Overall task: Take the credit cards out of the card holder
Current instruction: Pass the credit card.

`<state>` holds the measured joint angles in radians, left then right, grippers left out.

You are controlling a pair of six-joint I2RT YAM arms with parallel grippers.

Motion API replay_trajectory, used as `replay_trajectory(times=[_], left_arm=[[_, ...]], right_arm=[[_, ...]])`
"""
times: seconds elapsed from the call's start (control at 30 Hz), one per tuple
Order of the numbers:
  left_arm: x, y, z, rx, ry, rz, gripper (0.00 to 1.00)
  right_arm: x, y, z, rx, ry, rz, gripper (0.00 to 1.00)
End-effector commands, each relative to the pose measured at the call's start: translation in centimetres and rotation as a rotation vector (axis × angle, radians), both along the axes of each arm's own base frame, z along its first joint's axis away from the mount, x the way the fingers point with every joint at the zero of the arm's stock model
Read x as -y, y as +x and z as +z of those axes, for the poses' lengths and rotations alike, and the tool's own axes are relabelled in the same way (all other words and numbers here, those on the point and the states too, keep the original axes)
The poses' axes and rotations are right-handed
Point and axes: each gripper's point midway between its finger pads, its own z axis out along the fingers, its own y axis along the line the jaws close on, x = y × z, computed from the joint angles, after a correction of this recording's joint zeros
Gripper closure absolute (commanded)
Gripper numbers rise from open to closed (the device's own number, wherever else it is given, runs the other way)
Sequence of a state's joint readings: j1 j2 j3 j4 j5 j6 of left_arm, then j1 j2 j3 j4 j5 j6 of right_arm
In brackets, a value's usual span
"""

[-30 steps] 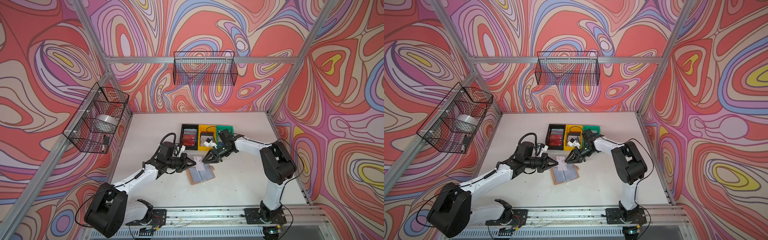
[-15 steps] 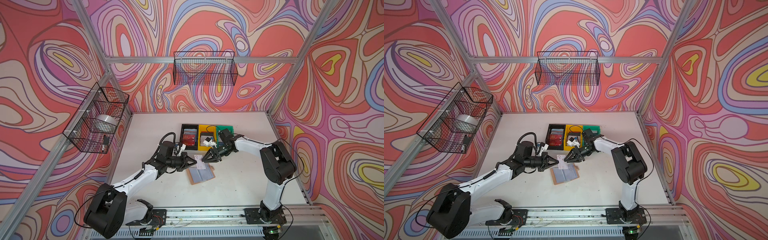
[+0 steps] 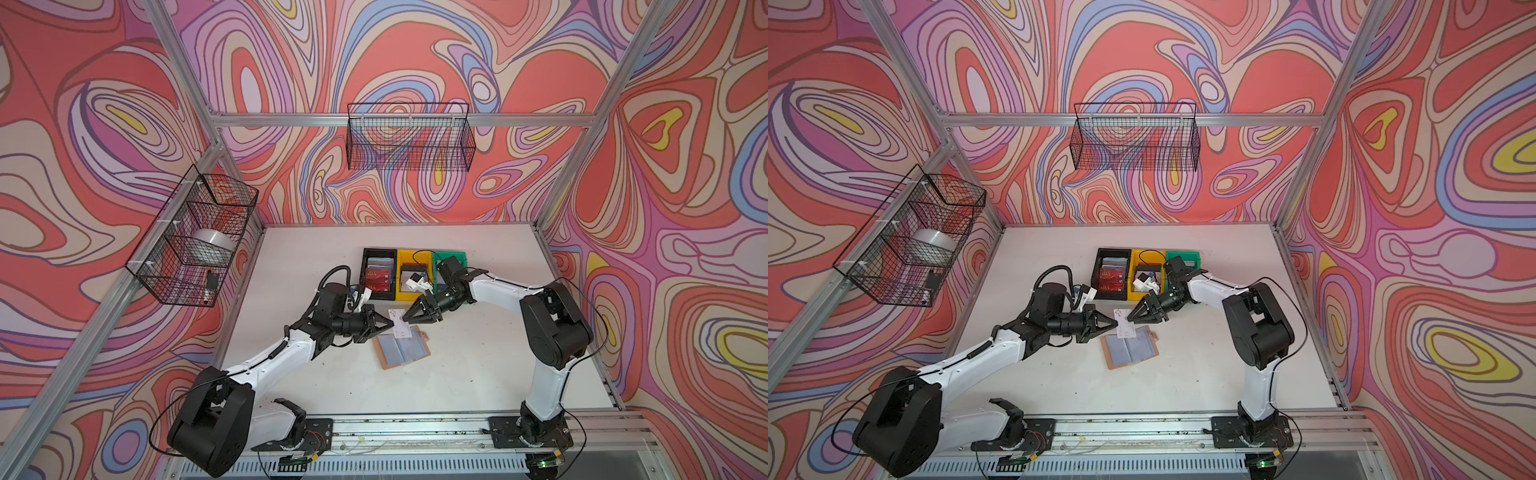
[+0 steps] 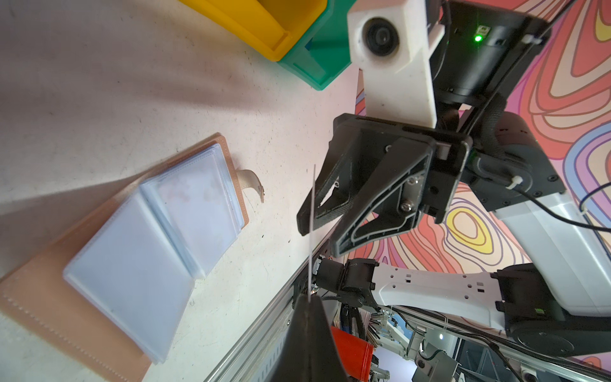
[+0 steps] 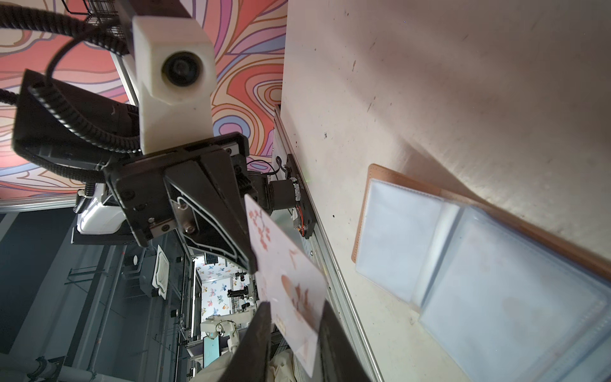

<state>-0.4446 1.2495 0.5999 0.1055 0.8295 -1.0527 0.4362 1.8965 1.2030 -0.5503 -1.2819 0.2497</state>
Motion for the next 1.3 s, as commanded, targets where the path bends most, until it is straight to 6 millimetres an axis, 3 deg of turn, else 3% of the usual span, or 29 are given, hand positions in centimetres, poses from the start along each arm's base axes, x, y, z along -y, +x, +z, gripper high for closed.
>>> replay_trajectory(times=[0.0,0.43,0.57,0.83,1.07,1.27], left_arm=[[-0.1,0.0,-0.1,-0.001,-0.011,0.006,1.00],[-0.1,0.2,-0.3,0.003,0.006,0.003,1.00],[0.1,0.3,-0.3,0.012,0.004,-0.007,1.00],[-0.1,0.1,1.1,0.061,-0.002,-0.010,1.00],[-0.2,-0.1,2.0,0.091,0.006,-0.023,1.00],[0.0,-0.1,3.3,0.165,0.000,-0.067,1.00]], right_arm=[[-0.1,-0.2,-0.2,-0.018,0.024,0.011,0.76],[-0.2,-0.3,0.3,-0.016,0.040,0.015,0.84],[-0.1,-0.3,0.3,-0.017,0.031,0.012,0.74],[0.0,-0.3,0.3,-0.007,0.011,0.013,0.64],[0.4,0.1,-0.2,-0.009,-0.010,0.005,0.62],[2.1,1.5,0.3,0.021,-0.031,-0.055,0.62]])
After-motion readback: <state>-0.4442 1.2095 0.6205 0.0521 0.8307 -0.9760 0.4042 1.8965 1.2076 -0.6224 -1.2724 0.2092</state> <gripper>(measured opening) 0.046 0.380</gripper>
